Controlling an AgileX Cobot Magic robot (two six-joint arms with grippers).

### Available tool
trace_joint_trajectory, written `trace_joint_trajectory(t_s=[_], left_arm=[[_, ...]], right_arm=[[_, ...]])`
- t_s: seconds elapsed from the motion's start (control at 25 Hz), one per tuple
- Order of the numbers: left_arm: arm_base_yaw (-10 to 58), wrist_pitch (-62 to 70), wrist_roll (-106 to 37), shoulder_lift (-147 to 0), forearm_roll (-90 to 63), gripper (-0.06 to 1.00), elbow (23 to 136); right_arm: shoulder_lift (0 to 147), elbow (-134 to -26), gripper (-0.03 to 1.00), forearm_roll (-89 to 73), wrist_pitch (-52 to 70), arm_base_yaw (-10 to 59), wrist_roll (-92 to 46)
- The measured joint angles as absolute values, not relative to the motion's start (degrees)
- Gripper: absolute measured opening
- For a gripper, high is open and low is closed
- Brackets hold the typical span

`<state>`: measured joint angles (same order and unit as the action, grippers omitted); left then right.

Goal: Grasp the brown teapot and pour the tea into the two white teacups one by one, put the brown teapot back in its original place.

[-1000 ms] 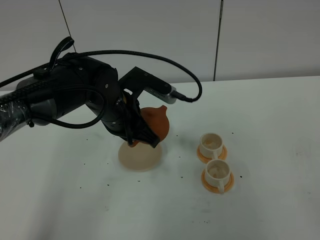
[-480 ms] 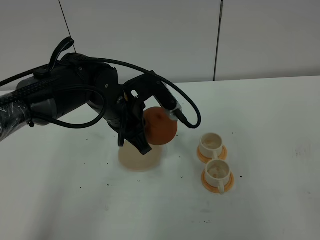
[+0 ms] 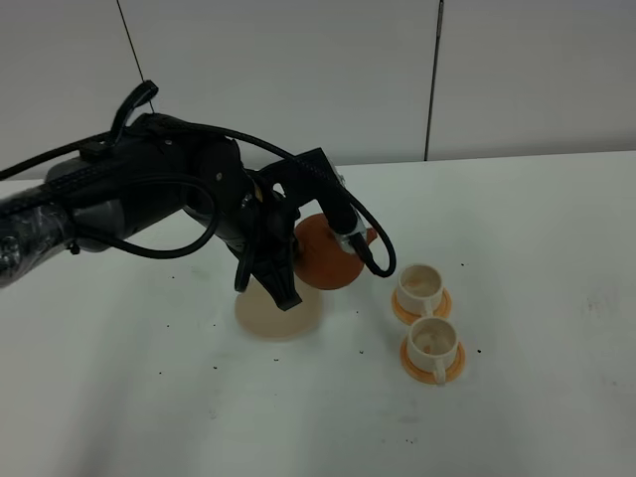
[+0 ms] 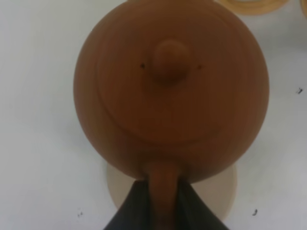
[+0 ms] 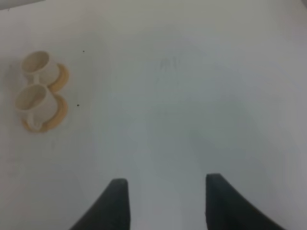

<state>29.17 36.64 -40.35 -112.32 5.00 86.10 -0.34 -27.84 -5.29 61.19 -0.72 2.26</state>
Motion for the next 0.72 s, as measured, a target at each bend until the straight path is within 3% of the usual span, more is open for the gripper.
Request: trace_joint_trajectory(t_s=[0.48,0.72], left_arm=[[29.17,32.63,-46.45,-113.90,4.42,0.17,86.10],[29.17,37.62,-58.07,-113.90,-1.52,0.17,86.10]], right_arm=[[-0.34,-27.84,0.36,-5.29,61.19,-0.72,2.26],[-0.34,-27.84,0.36,-5.29,61.19,-0.72,2.26]])
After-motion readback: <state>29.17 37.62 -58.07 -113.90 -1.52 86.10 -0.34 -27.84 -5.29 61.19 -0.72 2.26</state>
